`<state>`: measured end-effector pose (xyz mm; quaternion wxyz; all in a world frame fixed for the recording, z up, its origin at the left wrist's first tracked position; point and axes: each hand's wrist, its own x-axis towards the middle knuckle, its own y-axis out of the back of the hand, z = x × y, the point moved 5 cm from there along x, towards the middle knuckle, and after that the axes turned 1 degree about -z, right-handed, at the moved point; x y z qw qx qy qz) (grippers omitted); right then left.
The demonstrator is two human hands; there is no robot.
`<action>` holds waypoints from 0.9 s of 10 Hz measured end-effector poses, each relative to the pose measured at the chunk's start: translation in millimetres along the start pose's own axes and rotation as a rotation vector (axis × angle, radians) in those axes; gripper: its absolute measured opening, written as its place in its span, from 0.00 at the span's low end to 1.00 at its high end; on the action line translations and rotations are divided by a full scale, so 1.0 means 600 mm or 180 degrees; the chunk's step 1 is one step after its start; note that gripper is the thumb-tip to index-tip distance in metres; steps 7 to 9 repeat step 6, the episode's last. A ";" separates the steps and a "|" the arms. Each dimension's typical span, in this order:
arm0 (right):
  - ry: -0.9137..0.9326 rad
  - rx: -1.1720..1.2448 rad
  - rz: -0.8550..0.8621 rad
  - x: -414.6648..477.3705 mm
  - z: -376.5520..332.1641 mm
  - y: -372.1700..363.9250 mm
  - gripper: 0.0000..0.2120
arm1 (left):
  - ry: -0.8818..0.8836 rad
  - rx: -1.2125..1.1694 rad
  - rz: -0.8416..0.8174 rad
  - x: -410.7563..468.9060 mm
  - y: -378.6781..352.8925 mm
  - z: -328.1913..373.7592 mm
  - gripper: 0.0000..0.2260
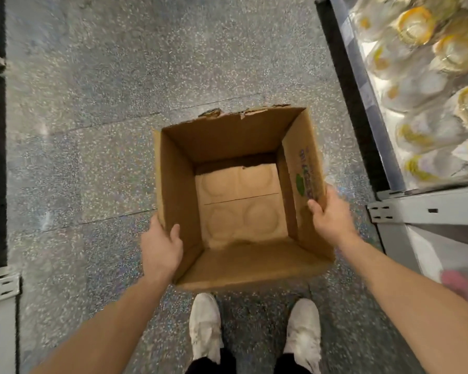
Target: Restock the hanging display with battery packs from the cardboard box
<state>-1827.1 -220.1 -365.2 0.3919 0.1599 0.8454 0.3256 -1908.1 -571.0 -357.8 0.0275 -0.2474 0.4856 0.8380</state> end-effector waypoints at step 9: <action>0.0168 -0.0692 -0.0278 -0.071 -0.023 0.097 0.32 | -0.1307 0.2119 -0.0478 -0.053 0.053 0.066 0.41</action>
